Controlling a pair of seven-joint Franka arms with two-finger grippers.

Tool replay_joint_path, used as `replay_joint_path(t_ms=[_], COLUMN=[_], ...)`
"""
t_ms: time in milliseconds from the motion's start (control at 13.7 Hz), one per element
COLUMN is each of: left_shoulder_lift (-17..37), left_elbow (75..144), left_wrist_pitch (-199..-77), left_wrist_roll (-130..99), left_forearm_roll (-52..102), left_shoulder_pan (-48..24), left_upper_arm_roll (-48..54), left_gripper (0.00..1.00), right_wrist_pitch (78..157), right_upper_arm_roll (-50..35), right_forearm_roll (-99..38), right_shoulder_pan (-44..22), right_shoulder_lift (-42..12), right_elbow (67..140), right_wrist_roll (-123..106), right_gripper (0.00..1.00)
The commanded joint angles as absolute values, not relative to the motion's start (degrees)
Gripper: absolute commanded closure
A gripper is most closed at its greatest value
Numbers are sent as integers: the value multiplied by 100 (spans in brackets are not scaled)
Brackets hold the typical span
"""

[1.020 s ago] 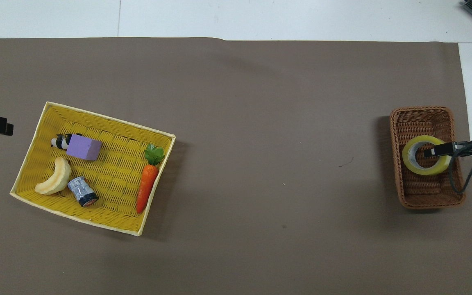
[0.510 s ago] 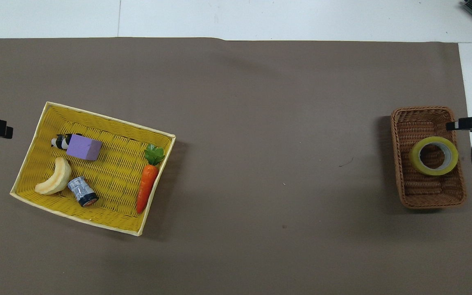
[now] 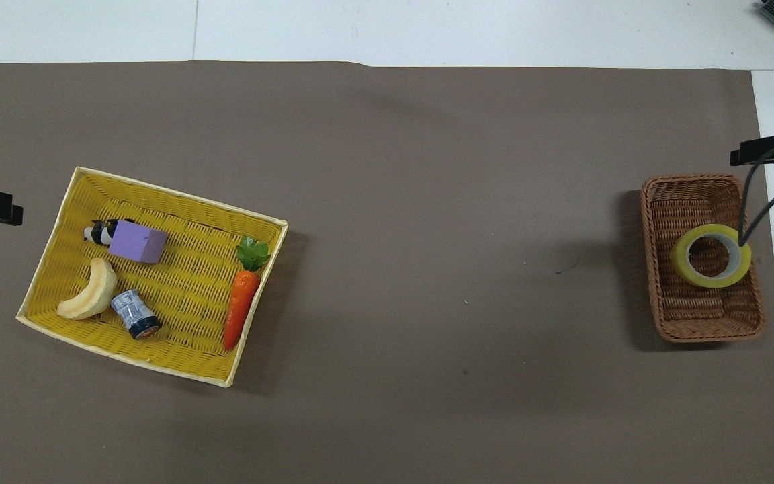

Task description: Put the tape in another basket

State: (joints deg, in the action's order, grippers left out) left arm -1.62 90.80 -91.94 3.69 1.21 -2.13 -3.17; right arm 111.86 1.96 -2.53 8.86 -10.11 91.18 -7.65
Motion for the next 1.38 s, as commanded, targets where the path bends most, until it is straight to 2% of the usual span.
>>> replay_joint_path(t_ms=[0,364,583,874,1312], left_shoulder_lift=[-176,-176,-176,-176,-176], left_elbow=[8982,8982,8982,8982,8982], left_wrist_pitch=[-9053,-9044,-9044,-9044,-9053], left_wrist_roll=[272,272,272,272,272], left_forearm_roll=[35,35,44,44,44], left_shoulder_pan=[-255,-246,-255,-255,-246], left_upper_arm_roll=[-325,-325,-325,-325,-325], left_gripper=[0,0,0,0,0], right_wrist_pitch=[10655,9731,9301,8580,8622], right_upper_arm_roll=[202,176,167,176,220], right_forearm_roll=[79,132,53,26,-202], right_shoulder_pan=[433,-123,-123,-79,-35], right_shoulder_lift=[-590,-36,429,729,773], right_elbow=[9246,9194,9167,9412,9475], right_wrist_roll=[269,1949,2118,1996,1355], right_gripper=[0,0,0,0,0])
